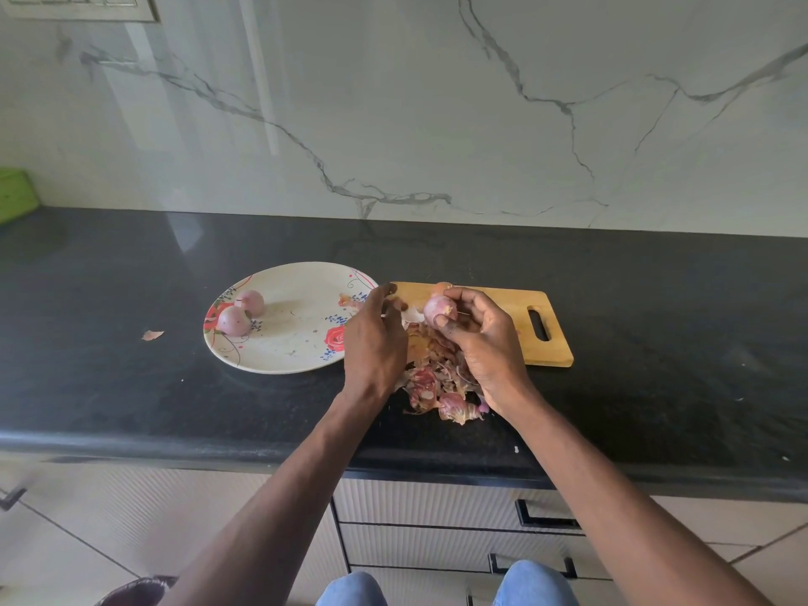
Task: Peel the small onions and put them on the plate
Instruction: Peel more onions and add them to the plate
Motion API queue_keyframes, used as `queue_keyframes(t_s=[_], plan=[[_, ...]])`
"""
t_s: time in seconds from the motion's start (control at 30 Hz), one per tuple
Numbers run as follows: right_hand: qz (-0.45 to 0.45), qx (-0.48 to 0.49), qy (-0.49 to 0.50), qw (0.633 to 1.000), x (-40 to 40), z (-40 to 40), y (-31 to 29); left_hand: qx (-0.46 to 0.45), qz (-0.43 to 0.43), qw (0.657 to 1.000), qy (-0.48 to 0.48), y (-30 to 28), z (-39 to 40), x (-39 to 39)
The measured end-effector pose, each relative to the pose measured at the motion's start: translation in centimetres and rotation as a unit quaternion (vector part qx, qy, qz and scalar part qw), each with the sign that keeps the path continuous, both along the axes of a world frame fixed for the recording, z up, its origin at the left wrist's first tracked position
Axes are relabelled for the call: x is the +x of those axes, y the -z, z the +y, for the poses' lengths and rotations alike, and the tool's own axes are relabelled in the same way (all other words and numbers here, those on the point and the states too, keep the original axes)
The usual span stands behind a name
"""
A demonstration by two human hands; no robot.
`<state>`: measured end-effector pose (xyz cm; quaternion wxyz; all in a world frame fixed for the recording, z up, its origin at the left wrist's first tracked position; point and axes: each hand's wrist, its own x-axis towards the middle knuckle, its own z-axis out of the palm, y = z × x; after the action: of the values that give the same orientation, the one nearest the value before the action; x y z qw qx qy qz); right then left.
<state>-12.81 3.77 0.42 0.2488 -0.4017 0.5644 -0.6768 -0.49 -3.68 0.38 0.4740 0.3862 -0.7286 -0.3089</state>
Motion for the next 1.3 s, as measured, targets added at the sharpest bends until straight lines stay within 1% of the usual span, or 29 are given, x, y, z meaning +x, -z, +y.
queue_keyframes(t_s=[0.07, 0.13, 0.23, 0.3, 0.4, 0.47, 0.53, 0.63, 0.83, 1.3], plan=[[0.033, 0.008, 0.025, 0.999, -0.1, 0.0, 0.1, -0.018, -0.006, 1.0, 0.001, -0.1, 0.1, 0.2], [0.054, 0.011, 0.043, 0.998, -0.2, 0.0, 0.3, -0.03, 0.004, 0.999, 0.034, -0.2, 0.3, 0.2], [0.06, 0.011, 0.05, 0.997, -0.2, 0.0, 0.3, -0.028, 0.003, 0.995, 0.097, -0.3, 0.5, 0.1], [0.058, 0.01, 0.047, 0.997, -0.1, 0.1, 0.2, -0.023, 0.004, 0.994, 0.106, -0.3, 0.5, 0.0], [0.062, 0.012, 0.043, 0.997, 0.2, 0.3, 0.0, -0.028, 0.01, 0.996, 0.088, -0.1, 0.3, -0.1], [0.067, 0.012, 0.045, 0.997, 0.4, 0.3, -0.2, -0.053, 0.011, 0.996, 0.069, 0.1, 0.3, -0.2], [0.072, 0.008, 0.046, 0.996, 0.5, 0.4, -0.2, -0.081, -0.003, 0.995, 0.052, 0.1, 0.3, -0.2], [0.076, 0.008, 0.044, 0.996, 0.5, 0.3, -0.2, -0.108, -0.046, 0.992, 0.037, 0.3, 0.3, -0.5], [0.094, 0.026, 0.049, 0.994, 0.6, 0.1, -0.1, -0.105, -0.084, 0.991, 0.022, 0.4, 0.5, -0.8], [0.147, 0.018, 0.046, 0.988, 1.2, 0.4, -0.4, -0.077, -0.066, 0.995, 0.008, -0.2, 1.2, -0.7]])
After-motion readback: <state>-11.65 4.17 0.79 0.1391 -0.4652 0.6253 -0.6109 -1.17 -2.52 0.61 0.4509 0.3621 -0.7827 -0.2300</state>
